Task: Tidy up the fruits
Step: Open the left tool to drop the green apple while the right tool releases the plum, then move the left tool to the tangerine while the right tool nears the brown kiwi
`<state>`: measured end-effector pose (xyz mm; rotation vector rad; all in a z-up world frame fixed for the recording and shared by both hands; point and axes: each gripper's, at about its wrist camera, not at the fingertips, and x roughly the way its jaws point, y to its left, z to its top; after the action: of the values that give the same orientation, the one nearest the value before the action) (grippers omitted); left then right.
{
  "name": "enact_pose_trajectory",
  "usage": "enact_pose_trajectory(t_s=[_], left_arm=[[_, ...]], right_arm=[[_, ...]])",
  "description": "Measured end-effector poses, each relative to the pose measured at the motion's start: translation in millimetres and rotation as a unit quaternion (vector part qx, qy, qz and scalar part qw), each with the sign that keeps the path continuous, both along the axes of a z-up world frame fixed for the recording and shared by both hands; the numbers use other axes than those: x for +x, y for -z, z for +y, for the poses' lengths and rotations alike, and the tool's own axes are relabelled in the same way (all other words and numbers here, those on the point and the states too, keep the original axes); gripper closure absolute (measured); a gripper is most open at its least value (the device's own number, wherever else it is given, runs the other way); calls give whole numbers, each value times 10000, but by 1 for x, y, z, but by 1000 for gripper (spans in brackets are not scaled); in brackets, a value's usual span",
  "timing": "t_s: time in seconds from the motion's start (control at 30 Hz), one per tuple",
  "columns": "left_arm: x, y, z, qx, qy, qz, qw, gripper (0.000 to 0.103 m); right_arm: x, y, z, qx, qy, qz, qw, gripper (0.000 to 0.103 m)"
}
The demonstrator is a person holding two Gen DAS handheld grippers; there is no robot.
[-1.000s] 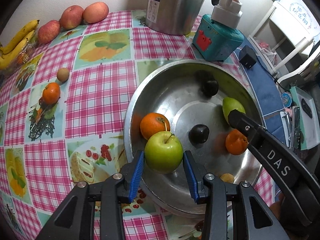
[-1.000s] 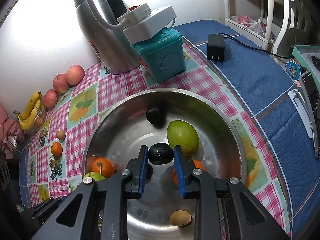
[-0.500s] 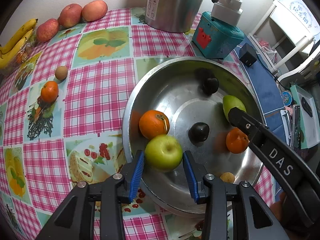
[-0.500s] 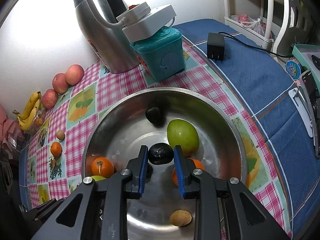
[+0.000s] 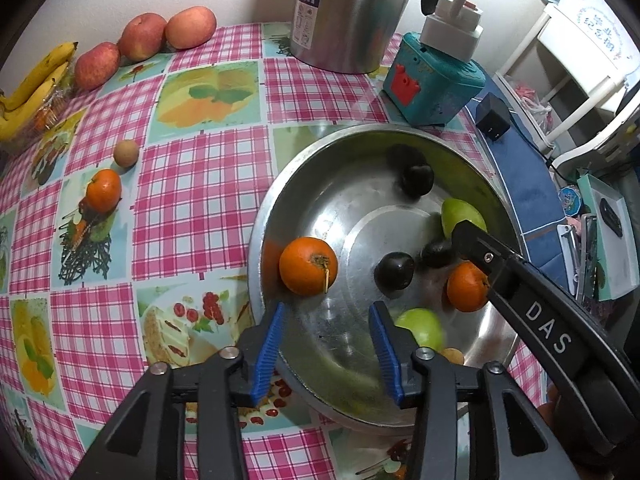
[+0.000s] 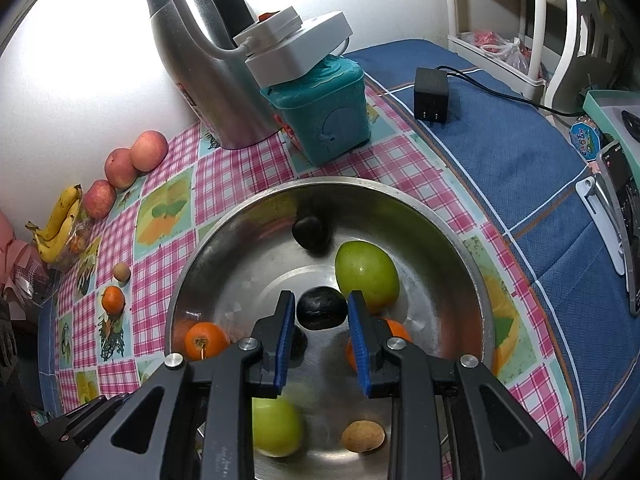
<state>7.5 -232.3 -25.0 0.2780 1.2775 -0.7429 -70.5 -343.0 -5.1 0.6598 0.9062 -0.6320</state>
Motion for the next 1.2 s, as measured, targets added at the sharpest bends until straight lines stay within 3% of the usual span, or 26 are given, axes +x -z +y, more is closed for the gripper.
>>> enact_pose_trajectory(t_s=[0.17, 0.33, 0.6, 0.87, 1.2], left_arm=[[4, -1, 4, 14, -88, -14, 10000, 45], [15, -4, 14, -36, -290, -12, 9996, 41], [51, -4, 53, -181, -982, 88, 9950, 40], [76, -4, 89, -26, -1562, -166, 9876, 38], [82, -8, 102, 29, -1668, -332, 9854, 38]], right_arm=[[0, -1, 0, -14, 23, 13, 10000, 66], [1, -2, 2, -45, 0, 24, 10000, 66], [9, -5, 14, -161, -177, 147, 9996, 66], [26, -9, 41, -326, -579, 280, 9974, 67], [42, -18, 72, -434, -982, 256, 9939, 67]])
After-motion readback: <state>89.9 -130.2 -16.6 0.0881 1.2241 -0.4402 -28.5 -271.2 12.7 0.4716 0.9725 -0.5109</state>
